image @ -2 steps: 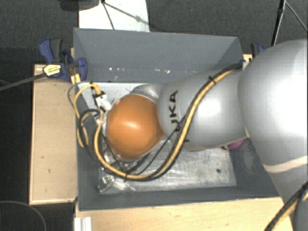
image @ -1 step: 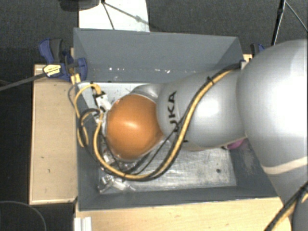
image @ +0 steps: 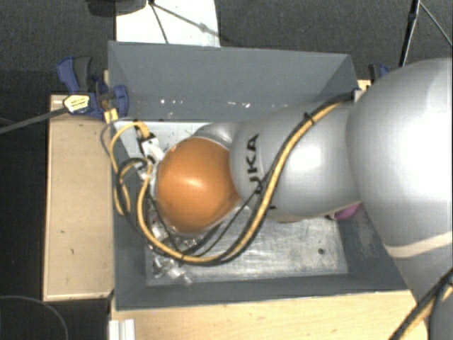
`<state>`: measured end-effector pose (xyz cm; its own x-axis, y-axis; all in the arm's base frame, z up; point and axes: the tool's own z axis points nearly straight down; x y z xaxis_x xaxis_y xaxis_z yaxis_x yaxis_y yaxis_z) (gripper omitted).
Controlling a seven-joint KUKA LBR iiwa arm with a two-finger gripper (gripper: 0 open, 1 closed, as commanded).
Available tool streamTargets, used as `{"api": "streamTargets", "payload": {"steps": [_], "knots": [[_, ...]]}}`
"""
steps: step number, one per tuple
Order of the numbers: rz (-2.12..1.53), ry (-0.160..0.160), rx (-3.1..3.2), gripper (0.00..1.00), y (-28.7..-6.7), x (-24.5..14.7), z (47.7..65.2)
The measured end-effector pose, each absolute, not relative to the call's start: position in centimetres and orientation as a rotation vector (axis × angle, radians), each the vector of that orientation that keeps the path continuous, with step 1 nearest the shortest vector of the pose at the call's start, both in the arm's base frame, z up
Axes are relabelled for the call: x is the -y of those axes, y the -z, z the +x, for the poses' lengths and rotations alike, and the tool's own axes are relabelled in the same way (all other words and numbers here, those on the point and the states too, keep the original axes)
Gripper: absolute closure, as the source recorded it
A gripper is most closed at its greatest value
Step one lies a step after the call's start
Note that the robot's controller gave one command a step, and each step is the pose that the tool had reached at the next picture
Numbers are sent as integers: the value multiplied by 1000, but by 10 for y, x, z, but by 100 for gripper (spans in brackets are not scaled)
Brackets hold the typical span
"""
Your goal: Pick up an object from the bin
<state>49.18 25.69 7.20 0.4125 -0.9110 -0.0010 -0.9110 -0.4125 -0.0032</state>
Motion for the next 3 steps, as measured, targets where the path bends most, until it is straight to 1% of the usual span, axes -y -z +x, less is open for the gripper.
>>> {"api": "streamTargets", "payload": {"steps": [1,2,3], "knots": [[-2621,0,-1723,100,-94,-258,492],[-2606,2,-1743,100,-138,-259,493],[-2593,0,-1764,100,-160,-260,494]]}}
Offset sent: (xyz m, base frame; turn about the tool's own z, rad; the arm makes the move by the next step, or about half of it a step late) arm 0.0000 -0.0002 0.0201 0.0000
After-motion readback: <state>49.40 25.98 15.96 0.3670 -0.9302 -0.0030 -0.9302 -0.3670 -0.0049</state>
